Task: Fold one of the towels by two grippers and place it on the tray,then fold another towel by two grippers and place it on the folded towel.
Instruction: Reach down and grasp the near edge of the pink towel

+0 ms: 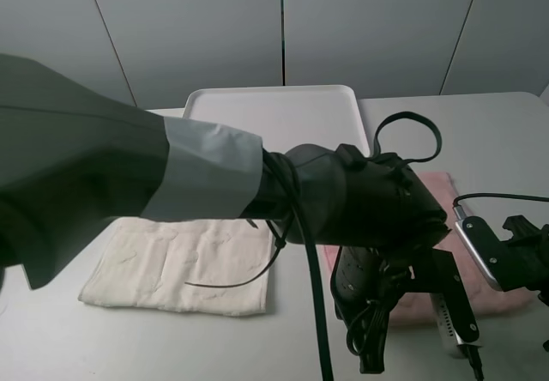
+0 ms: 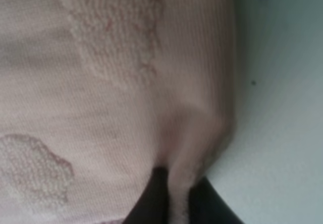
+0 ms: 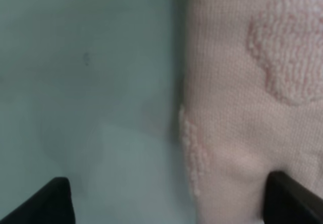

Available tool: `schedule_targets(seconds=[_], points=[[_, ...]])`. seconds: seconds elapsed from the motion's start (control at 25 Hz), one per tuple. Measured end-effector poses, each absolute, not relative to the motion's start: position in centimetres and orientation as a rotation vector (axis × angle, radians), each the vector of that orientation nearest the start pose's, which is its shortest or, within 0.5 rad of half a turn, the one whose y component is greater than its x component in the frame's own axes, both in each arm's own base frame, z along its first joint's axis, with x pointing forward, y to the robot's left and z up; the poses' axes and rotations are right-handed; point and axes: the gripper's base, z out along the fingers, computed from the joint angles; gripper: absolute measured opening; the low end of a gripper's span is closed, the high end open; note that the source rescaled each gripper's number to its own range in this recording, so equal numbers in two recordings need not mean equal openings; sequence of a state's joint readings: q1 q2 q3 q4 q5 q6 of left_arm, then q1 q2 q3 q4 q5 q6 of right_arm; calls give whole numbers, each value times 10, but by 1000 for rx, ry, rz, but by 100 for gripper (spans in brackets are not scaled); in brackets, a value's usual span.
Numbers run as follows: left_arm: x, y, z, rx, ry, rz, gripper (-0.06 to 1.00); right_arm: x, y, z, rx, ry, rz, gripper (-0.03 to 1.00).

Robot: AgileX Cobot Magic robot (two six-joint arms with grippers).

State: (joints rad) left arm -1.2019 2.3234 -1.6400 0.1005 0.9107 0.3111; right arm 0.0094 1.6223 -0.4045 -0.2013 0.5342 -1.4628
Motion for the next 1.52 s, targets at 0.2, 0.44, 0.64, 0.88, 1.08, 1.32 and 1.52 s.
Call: schedule_targets(seconds=[0.2,0.44,0.64,0.88,1.08,1.32,1.52], points=[[167,-415,90,-2292,-2288,-85,0,175,-7,94,-2373,2216,-45,67],[167,-415,90,-2293,-2286,-89,0,182,-6,94,-2336,2171,-114,29],[168,-414,90,-2299,-2281,-101,0,181,-7,93,-2363,2163,-114,49],[168,-414,90,-2302,-2277,-108,0,180,-8,93,-2363,2169,-121,63],[168,-414,90,-2303,-2277,-109,0,182,-7,93,-2349,2153,-143,33],[168,-414,90,-2304,-2276,-111,0,184,-6,93,-2328,2142,-164,1],[168,-414,91,-2299,-2290,-106,0,184,-6,93,-2296,2170,-155,0]])
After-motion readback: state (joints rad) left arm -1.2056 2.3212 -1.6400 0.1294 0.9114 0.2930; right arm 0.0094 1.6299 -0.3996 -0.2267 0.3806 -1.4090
